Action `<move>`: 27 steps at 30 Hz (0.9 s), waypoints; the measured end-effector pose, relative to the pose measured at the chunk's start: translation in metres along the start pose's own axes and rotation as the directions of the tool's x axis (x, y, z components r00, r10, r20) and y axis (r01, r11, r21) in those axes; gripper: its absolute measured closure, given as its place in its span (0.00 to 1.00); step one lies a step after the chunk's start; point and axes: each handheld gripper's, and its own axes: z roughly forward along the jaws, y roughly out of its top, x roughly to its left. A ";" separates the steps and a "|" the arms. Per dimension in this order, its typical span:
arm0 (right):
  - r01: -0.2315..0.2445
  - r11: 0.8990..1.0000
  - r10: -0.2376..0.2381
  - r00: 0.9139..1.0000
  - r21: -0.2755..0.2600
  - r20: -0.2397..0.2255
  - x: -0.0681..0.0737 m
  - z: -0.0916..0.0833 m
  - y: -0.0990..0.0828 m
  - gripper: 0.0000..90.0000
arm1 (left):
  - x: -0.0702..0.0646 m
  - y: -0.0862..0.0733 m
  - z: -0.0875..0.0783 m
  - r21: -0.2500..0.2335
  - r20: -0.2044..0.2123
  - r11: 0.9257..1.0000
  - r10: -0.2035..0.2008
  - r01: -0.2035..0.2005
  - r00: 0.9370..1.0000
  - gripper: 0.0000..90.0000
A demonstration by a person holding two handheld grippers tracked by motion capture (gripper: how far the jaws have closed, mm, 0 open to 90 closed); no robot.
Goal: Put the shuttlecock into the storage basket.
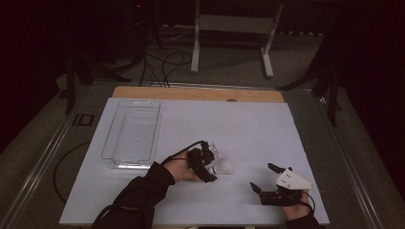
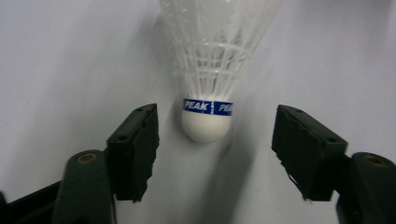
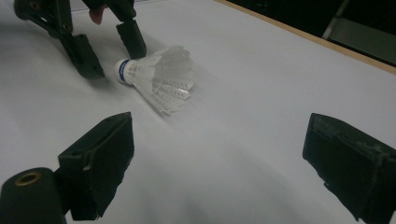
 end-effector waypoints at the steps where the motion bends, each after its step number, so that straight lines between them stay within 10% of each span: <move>1: -0.001 1.000 0.001 1.000 0.000 0.000 0.000 0.000 0.000 0.10 | 0.000 0.000 0.000 0.000 0.000 1.000 0.000 0.000 1.000 0.40; 27: -0.006 1.000 0.006 1.000 -0.009 0.001 -0.001 -0.002 0.001 0.10 | 0.000 0.011 0.009 0.069 -0.031 0.997 0.022 -0.020 0.999 0.72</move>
